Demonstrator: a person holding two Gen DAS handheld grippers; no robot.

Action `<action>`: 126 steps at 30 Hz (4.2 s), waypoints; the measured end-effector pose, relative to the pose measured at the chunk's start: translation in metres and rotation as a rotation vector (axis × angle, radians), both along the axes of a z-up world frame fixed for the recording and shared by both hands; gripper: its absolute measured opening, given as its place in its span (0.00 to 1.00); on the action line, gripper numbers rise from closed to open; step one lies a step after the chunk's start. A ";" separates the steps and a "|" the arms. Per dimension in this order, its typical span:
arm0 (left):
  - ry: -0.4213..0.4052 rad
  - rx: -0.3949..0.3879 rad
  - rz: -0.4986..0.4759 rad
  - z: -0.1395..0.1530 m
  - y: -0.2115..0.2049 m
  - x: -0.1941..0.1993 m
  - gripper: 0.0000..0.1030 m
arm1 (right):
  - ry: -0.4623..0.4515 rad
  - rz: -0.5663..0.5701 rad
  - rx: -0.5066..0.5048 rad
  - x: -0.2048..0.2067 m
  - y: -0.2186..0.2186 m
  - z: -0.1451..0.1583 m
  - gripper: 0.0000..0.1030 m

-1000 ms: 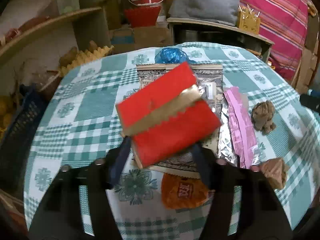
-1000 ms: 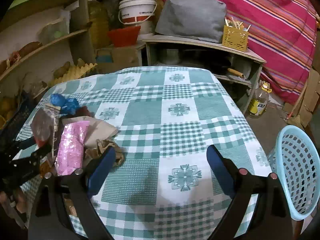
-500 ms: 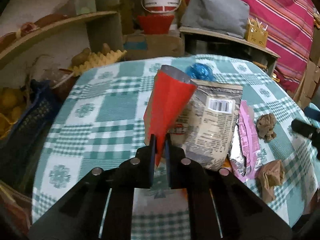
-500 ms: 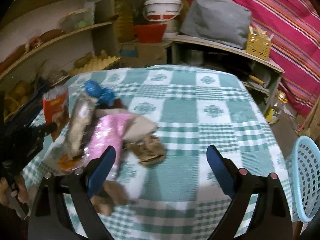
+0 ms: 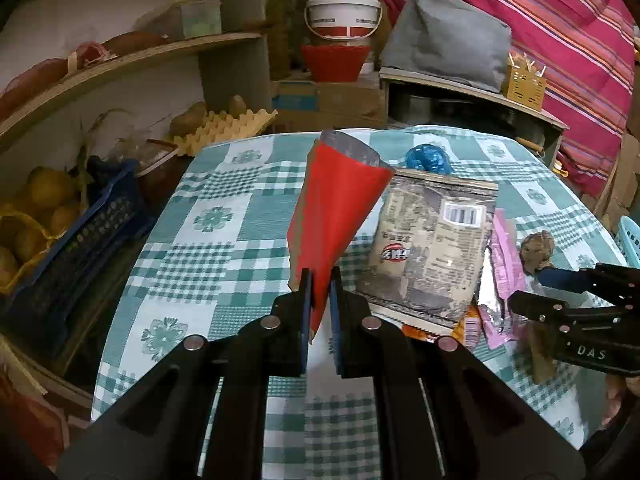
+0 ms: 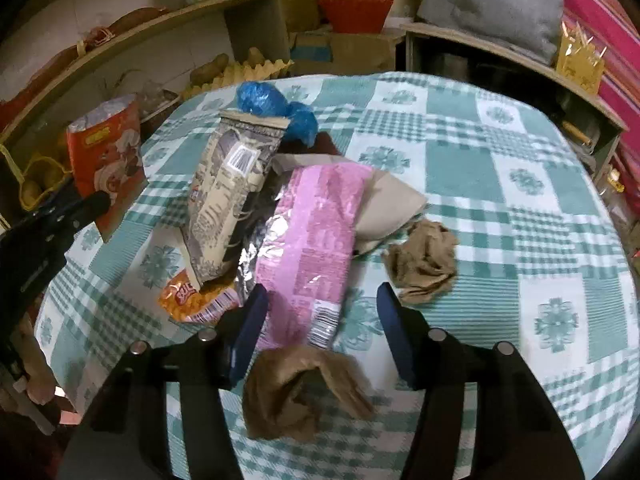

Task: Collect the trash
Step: 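Grasp the red packet with the left tool while the right tool grasps the pink wrapper, then carry the red packet and pink wrapper over the blue basket and open both tools, then move both tools back over the table toward the brown paper scraps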

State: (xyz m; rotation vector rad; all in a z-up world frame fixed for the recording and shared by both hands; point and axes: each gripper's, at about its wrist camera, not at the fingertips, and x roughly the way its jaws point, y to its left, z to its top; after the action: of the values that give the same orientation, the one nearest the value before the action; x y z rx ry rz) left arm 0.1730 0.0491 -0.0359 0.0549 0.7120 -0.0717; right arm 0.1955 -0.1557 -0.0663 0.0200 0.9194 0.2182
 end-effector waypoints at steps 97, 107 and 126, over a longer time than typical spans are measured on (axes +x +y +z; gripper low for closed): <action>-0.034 -0.128 -0.690 0.009 -0.497 -0.061 0.55 | -0.183 -0.802 -0.104 -0.168 -0.459 0.044 0.27; -0.128 -0.102 -0.523 0.033 -0.442 -0.048 0.79 | -0.188 -0.795 -0.147 -0.157 -0.445 0.047 0.49; -0.192 -0.086 -0.366 0.067 -0.345 -0.039 0.95 | -0.226 -0.712 -0.138 -0.136 -0.387 0.067 0.78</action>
State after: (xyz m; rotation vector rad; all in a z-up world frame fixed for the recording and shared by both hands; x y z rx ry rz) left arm 0.1336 -0.2959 0.0308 0.1077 0.4992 -0.4416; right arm 0.0597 -0.5425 0.0006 0.1878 0.6521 -0.4958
